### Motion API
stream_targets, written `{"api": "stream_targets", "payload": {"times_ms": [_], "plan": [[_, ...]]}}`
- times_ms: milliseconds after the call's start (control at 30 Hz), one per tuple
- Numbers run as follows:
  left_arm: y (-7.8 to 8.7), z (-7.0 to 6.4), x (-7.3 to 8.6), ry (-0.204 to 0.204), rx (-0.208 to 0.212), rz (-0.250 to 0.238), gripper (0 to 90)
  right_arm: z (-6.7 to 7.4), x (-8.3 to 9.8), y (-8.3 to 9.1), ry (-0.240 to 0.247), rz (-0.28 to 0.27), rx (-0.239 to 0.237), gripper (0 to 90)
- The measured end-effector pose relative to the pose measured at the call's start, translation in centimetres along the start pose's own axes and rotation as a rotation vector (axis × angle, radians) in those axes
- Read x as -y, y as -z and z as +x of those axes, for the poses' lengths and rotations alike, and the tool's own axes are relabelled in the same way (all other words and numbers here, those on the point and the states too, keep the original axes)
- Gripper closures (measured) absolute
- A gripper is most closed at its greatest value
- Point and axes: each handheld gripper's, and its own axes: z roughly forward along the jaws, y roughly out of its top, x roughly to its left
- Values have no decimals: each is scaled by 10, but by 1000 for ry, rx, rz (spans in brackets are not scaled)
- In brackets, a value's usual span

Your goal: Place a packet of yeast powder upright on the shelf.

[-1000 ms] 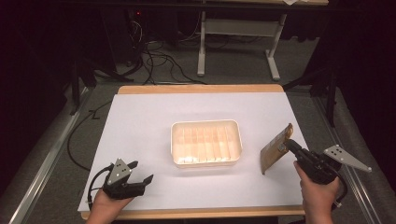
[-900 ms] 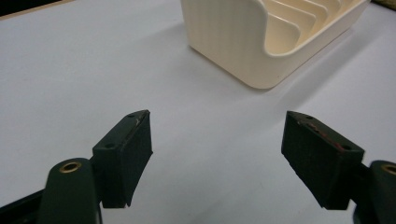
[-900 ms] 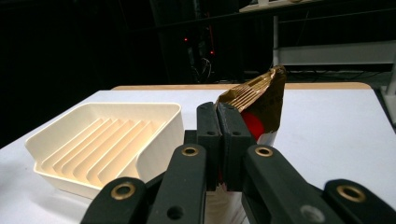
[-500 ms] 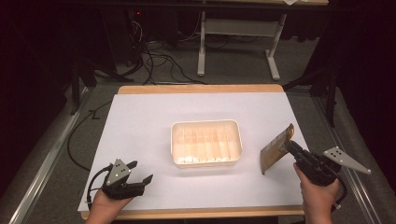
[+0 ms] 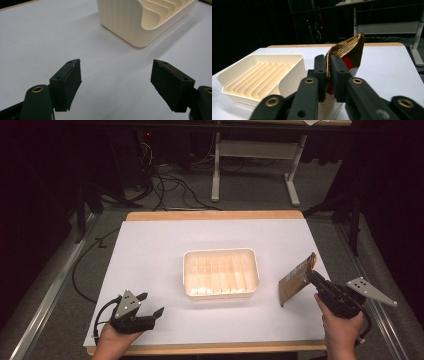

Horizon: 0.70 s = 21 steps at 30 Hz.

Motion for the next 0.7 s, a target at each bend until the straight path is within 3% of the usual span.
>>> {"api": "stream_targets", "payload": {"times_ms": [167, 700], "plan": [[0, 0, 0, 2, 2, 1, 248, -2, -1, -1, -19, -3, -37, 898], [1, 1, 0, 11, 5, -11, 249, 2, -13, 5, -35, -47, -128, 900]]}}
